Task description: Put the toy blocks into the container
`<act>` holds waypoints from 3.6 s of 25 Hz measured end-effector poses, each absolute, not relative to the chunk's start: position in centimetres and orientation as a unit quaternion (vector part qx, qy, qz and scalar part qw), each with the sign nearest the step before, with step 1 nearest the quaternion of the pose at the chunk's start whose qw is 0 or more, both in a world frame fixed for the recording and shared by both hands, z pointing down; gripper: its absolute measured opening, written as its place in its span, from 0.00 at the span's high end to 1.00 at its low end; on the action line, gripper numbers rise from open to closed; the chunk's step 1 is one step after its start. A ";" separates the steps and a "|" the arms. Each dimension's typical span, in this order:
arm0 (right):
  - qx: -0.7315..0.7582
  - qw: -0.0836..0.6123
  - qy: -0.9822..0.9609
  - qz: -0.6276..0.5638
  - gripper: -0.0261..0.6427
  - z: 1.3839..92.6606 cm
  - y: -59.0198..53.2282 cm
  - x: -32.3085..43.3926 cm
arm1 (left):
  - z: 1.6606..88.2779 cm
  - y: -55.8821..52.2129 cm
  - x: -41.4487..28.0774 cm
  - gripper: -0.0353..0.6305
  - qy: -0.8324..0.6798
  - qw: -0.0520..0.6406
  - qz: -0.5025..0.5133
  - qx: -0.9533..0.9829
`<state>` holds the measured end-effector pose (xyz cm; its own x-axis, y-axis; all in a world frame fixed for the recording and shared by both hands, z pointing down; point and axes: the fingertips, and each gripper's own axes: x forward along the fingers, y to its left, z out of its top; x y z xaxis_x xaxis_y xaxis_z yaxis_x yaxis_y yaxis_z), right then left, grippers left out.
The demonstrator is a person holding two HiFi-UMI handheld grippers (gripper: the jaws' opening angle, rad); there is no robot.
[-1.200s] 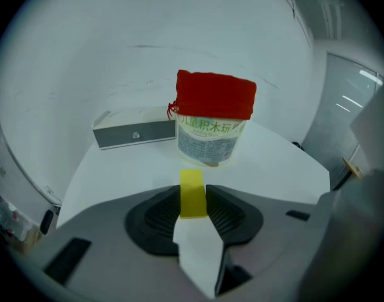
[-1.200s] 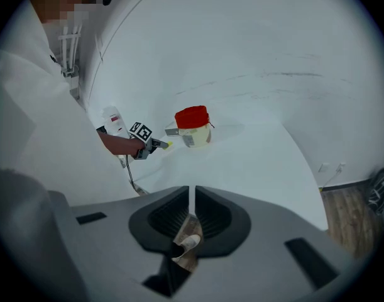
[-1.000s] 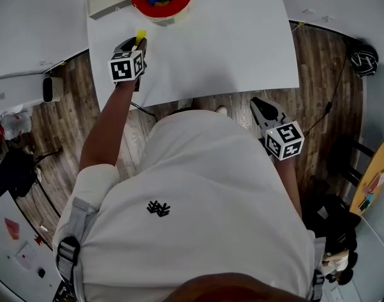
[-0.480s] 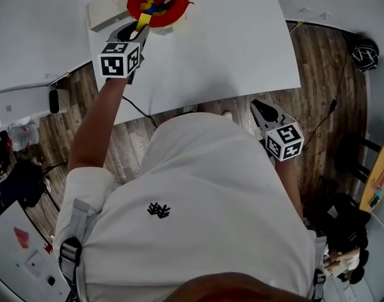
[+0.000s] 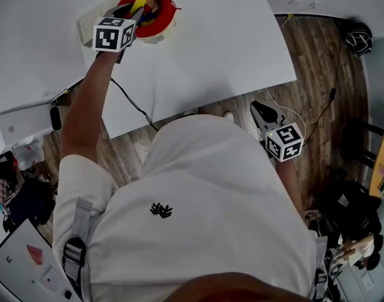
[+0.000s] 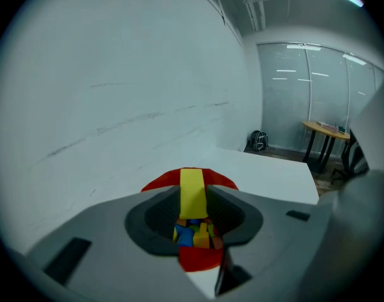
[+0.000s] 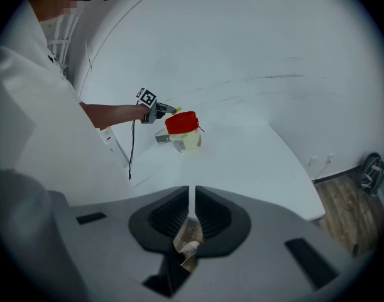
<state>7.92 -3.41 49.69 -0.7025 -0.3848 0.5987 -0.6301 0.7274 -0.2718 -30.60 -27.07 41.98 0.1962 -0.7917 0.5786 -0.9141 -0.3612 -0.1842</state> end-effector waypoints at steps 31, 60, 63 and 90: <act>0.342 0.264 -0.861 0.267 0.91 49.5 -0.7 10.4 | 50.6 -32.3 -29.1 0.74 -0.394 0.084 0.554 0.729; 0.259 0.260 -0.902 0.229 0.91 49.4 -2.4 11.7 | 45.6 -26.2 -28.5 0.76 -0.503 0.108 0.435 0.739; 0.242 0.258 -0.909 0.222 0.91 49.5 -2.8 11.8 | 44.8 -24.2 -28.2 0.77 -0.524 0.124 0.405 0.739; 0.158 0.207 -0.951 0.167 0.94 48.4 -2.4 14.8 | 48.9 -2.1 -0.8 0.94 -0.503 0.230 0.176 0.814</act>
<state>14.82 -2.44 48.44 -0.8646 -0.2305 0.4464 -0.3688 0.8946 -0.2522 -0.85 -2.10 48.93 0.4315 -0.7381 0.5186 -0.9004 -0.3875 0.1976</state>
